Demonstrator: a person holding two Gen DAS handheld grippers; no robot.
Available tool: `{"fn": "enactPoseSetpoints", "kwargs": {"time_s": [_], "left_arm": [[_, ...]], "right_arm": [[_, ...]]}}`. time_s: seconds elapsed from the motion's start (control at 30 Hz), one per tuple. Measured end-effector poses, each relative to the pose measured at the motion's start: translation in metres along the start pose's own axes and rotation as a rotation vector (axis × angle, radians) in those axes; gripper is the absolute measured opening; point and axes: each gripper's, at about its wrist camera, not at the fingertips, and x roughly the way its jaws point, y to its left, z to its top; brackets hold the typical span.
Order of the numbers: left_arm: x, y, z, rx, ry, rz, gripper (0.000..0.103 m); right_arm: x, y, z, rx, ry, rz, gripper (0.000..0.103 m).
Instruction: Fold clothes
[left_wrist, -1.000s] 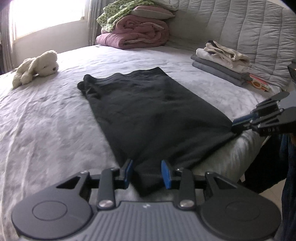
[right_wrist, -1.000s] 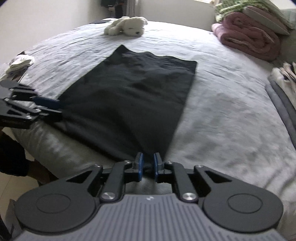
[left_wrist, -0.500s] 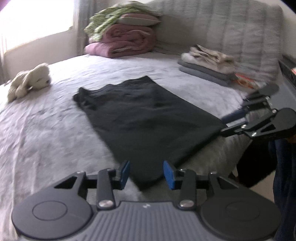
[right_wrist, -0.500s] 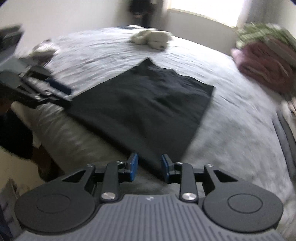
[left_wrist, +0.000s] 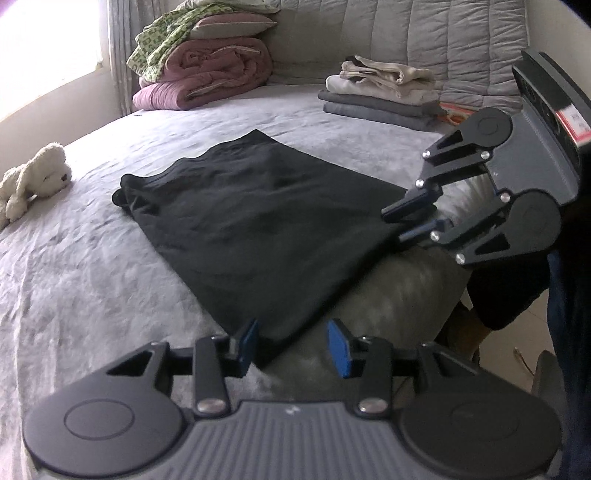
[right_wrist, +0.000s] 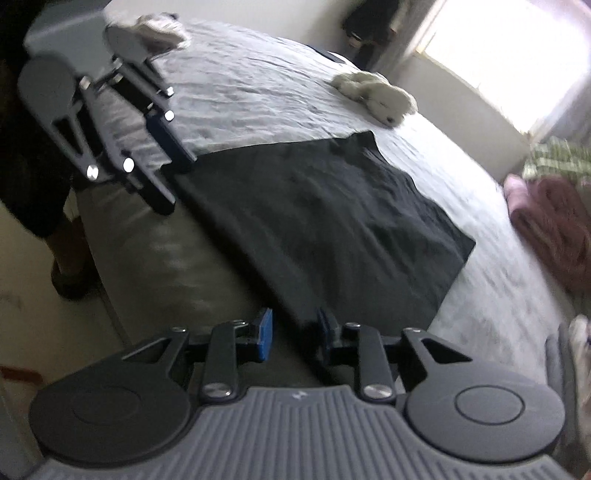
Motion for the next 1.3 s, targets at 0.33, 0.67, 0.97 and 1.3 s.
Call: {"fn": "enactPoseSetpoints", "kwargs": {"time_s": [0.33, 0.67, 0.97, 1.3], "left_arm": [[-0.003, -0.011, 0.018, 0.122, -0.078, -0.012, 0.051], [0.013, -0.009, 0.031, 0.291, -0.099, 0.098, 0.057], [0.012, 0.021, 0.036, 0.307, -0.102, 0.017, 0.055], [0.009, 0.044, 0.045, 0.146, -0.13, -0.07, 0.006]], "right_arm": [[-0.01, -0.012, 0.018, -0.017, -0.049, -0.032, 0.007], [-0.02, -0.039, 0.04, 0.043, -0.086, -0.013, 0.007], [-0.022, -0.058, 0.044, 0.095, -0.12, -0.008, 0.007], [-0.023, -0.069, 0.038, 0.119, -0.133, 0.042, 0.007]]}}
